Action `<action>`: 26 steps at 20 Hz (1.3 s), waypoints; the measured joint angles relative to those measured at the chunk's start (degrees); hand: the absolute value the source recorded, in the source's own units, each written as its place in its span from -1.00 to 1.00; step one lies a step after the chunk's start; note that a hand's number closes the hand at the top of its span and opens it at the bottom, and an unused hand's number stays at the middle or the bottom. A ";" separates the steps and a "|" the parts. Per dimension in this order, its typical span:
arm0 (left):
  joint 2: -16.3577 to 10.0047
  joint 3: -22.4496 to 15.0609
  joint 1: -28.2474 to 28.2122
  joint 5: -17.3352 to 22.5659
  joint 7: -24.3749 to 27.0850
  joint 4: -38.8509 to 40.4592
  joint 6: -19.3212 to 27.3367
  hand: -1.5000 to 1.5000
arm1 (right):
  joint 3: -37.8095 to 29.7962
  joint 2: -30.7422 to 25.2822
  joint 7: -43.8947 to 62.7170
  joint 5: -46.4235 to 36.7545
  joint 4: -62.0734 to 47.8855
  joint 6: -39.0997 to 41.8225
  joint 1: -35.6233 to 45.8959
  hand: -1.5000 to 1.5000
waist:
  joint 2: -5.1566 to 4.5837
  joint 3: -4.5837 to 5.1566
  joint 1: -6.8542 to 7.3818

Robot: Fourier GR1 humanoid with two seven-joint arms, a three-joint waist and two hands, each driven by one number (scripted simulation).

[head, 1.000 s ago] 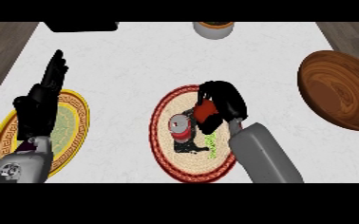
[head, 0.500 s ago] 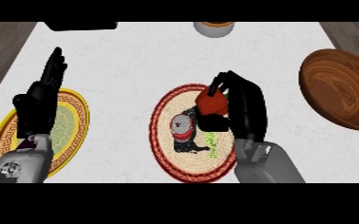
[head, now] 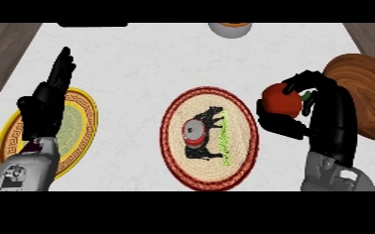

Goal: Pick the bell pepper from the placemat and place it in the bowl

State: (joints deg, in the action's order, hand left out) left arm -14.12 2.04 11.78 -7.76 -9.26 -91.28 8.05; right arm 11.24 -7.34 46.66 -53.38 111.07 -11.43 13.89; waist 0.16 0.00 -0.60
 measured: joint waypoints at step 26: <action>1.93 -0.72 0.70 -1.65 -1.28 -1.65 -1.04 0.00 | -34.79 -23.88 -46.00 14.21 -62.37 -18.75 11.96 1.00 | -0.64 -0.14 2.08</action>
State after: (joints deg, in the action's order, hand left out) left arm -12.19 1.32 12.48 -9.41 -10.54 -92.93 7.02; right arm -23.55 -31.22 0.67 -39.17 48.69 -30.17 25.84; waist -0.48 -0.14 1.49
